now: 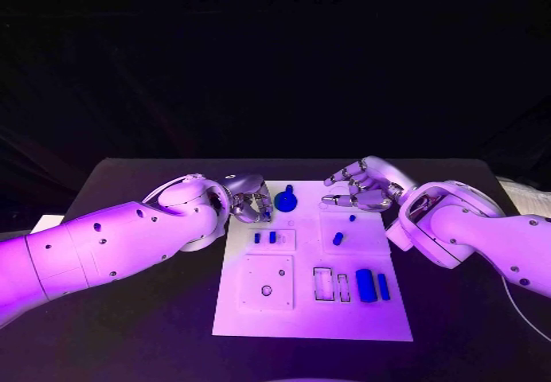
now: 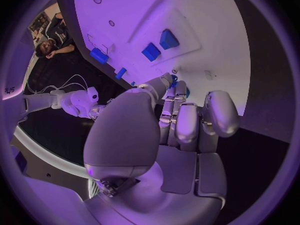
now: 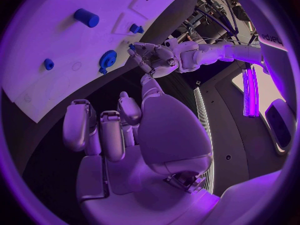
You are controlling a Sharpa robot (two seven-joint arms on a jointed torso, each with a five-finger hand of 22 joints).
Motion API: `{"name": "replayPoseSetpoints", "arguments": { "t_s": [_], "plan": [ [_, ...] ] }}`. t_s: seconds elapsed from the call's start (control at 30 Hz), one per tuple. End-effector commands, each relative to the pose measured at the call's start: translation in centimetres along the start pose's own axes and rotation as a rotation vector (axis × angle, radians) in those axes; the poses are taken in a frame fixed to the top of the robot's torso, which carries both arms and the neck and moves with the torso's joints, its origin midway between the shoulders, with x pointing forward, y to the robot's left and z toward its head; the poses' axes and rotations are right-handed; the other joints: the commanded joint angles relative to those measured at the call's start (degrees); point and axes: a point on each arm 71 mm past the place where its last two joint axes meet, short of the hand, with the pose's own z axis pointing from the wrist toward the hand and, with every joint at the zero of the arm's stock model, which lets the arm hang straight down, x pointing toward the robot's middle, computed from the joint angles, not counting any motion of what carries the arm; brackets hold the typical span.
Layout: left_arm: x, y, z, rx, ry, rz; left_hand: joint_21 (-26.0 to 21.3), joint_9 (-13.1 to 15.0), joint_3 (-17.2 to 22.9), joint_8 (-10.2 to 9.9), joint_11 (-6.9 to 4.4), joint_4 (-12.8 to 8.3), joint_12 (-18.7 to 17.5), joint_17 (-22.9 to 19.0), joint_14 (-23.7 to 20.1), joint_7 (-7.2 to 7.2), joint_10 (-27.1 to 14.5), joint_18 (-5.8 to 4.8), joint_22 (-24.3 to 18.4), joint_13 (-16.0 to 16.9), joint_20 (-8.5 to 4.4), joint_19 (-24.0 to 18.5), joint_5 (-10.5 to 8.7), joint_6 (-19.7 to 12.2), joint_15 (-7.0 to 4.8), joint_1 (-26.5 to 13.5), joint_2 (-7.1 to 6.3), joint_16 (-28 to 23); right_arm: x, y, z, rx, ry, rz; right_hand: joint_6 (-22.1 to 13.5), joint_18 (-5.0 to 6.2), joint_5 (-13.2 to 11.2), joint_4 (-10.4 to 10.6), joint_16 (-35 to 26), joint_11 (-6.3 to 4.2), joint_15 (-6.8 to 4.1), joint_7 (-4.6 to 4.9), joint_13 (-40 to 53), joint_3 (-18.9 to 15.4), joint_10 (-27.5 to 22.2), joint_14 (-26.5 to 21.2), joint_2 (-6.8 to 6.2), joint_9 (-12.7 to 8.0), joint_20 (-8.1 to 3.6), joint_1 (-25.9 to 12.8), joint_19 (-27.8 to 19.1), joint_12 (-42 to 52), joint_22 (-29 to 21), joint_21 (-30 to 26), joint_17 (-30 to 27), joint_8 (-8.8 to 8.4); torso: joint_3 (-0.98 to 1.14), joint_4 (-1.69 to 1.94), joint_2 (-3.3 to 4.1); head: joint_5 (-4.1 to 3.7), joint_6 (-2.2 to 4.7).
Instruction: Assemble the parts on the task board
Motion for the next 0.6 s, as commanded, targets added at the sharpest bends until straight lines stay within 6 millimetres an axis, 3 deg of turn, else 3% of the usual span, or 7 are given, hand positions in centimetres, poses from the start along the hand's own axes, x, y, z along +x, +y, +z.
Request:
{"name": "replayPoseSetpoints", "arguments": {
  "t_s": [0.03,0.6],
  "plan": [
    [0.35,-0.09,0.13,-0.011,0.031,0.010,0.37,-0.08,0.03,-0.24,0.12,0.33,-0.24,-0.06,1.06,0.08,0.34,-0.62,0.07,0.07,-0.12,0.65,-0.20,0.33,-0.14,-0.66,-0.07,0.14,0.18,0.15,0.00,-0.011,0.013,-0.004,0.46,0.66,0.26,0.03,-0.14,-0.41,-0.50,0.02,0.07,-0.33,0.04,4.12,0.46,0.05,-0.23,0.12,-0.24,0.27,0.04,-0.21,6.66,0.02,-0.03,-0.04,0.04,-0.02,-0.16],
    [0.63,-0.32,0.48,-0.017,0.036,0.023,0.43,-0.09,-0.01,-0.25,0.06,0.33,-0.24,-0.13,1.04,0.02,0.49,-0.62,0.13,0.11,-0.12,0.65,-0.25,0.44,-0.16,-0.76,-0.07,0.15,0.24,0.20,0.04,-0.013,0.016,-0.004,0.46,0.66,0.26,0.03,-0.14,-0.41,-0.50,0.02,0.07,-0.33,0.04,4.12,0.46,0.05,-0.23,0.12,-0.24,0.27,0.04,-0.21,6.66,0.02,-0.01,-0.02,-0.06,0.03,-0.26]
  ]
}}
